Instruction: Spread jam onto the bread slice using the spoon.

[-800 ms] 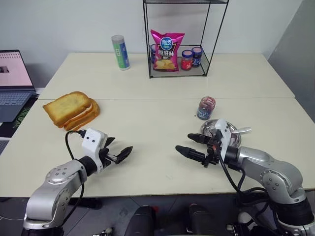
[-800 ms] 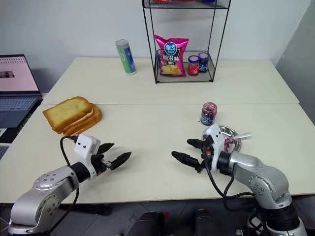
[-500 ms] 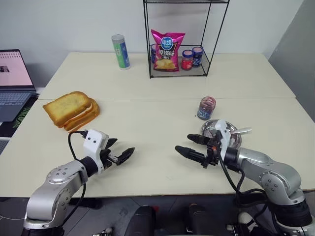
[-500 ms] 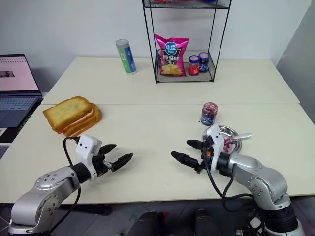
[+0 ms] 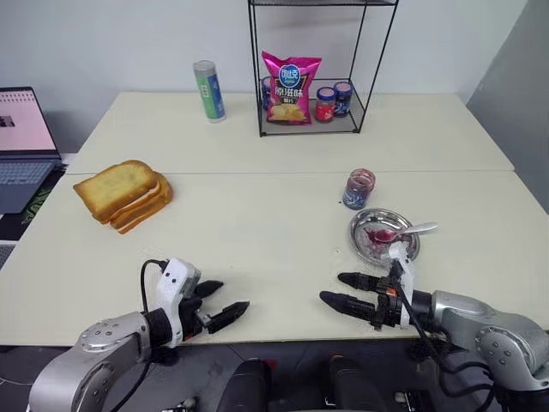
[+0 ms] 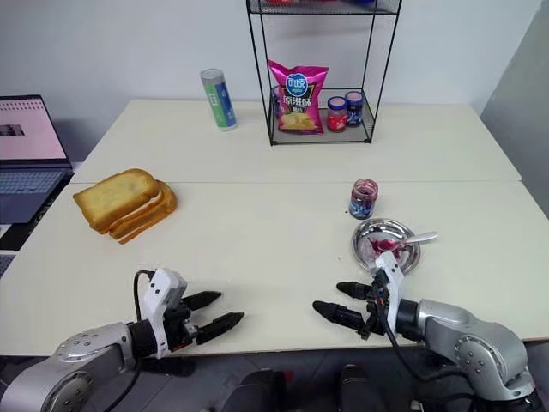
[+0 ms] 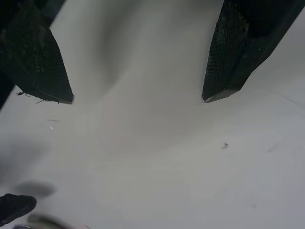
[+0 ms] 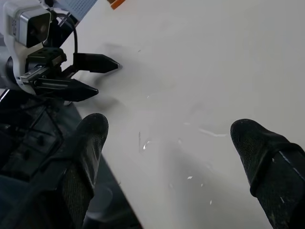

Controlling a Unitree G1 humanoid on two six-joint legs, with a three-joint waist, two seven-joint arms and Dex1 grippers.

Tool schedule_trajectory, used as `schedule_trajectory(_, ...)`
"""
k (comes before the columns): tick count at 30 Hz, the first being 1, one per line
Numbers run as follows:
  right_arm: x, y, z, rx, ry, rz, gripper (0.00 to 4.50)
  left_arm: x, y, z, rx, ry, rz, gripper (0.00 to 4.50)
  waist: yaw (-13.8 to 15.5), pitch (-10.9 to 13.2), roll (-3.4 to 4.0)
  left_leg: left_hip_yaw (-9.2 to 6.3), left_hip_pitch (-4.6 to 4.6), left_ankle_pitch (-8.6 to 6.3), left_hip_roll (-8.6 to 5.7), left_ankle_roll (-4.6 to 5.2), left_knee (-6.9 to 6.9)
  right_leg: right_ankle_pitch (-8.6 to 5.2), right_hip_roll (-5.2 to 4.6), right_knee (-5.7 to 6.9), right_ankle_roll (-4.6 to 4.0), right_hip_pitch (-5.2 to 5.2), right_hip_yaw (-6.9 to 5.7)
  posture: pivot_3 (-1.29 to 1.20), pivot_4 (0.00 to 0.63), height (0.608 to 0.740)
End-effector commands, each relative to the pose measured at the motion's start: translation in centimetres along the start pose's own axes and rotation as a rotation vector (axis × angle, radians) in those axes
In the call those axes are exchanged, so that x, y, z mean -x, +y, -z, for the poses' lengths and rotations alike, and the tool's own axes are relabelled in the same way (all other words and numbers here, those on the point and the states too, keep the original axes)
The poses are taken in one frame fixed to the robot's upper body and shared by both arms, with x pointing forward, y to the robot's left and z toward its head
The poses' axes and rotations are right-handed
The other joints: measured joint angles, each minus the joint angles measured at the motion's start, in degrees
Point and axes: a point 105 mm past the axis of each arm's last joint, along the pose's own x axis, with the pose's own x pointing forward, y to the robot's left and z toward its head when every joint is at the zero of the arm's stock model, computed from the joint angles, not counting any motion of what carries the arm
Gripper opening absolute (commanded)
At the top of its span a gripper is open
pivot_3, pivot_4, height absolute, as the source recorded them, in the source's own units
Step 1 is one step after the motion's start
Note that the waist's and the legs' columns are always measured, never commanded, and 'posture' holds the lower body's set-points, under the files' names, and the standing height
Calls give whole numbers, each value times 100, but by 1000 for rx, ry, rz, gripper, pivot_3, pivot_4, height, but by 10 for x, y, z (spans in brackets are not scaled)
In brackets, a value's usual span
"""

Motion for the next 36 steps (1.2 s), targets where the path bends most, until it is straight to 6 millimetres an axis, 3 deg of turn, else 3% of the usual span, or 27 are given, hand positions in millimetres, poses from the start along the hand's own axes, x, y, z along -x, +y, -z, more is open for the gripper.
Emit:
schedule_trajectory(1, 4, 6, -3, -12, -8, -30, 4495, -1, -14, -3, -28, 13, 67, 4500, 0, 0, -1, 0, 0, 0, 0, 0, 0, 0, 0, -1, 0, 0, 1, 0, 150, 740)
schedule_trajectory(7, 8, 10, 13, -61, 27, -51, 4495, 1, -22, -1, 6, 19, 95, 4500, 4, 1, -1, -1, -5, -5, 0, -5, -5, -9, 0, -9, 0, 0, -1, 0, 150, 740)
schedule_trajectory(12, 0, 11, -1, -42, -18, -61, 4495, 3, -22, -5, 4, 3, 78, 4500, -1, 1, -2, -1, -3, -8, 1, -8, -6, -13, 1, -4, 0, -2, -3, 0, 150, 740)
schedule_trajectory(16, -17, 16, -31, 55, -109, -83, 4495, 9, 26, -45, -19, -255, -242, 4500, 6, 4, -4, -4, -1, -7, 2, -8, -2, -13, 2, -2, 0, 1, -4, 0, 150, 740)
schedule_trajectory(18, -35, 25, -60, 131, -172, -116, 4495, 38, 73, -79, -82, -435, -571, 4500, 9, 5, -7, -8, 1, -6, 1, -8, 1, -12, 3, -1, 1, 5, -7, 0, 150, 740)
schedule_trajectory(21, -52, 37, -86, 198, -220, -157, 4495, 73, 106, -104, -130, -571, -833, 4500, -5, 8, -23, -13, 2, -3, 10, -11, 6, 12, 17, 9, 12, 0, -10, 0, 150, 740)
schedule_trajectory(23, -62, 38, -91, 245, -213, -184, 4495, 91, 127, -108, -132, -572, -953, 4500, 0, 6, -25, -11, 3, -4, 8, -12, -1, 25, 18, 4, 42, 2, -12, 0, 150, 740)
schedule_trajectory(30, -93, 50, -99, 366, -177, -276, 4495, 123, 165, -116, -169, -549, -1163, 4500, 9, 5, -38, -8, -15, -16, -14, -8, -3, 30, 2, 5, 36, -15, -5, 0, 150, 740)
schedule_trajectory(33, -99, 55, -106, 395, -190, -307, 4495, 128, 174, -116, -147, -544, -1189, 4500, -5, 4, -39, -9, -13, -15, -8, -10, -4, 30, 3, 11, 36, -19, -7, 0, 150, 740)
schedule_trajectory(36, -103, 50, -112, 409, -206, -287, 4495, 117, 185, -107, -75, -495, -1136, 4500, -1, 3, -40, -10, -6, -14, -7, -11, -2, 30, 3, 13, 35, -13, -7, 0, 150, 740)
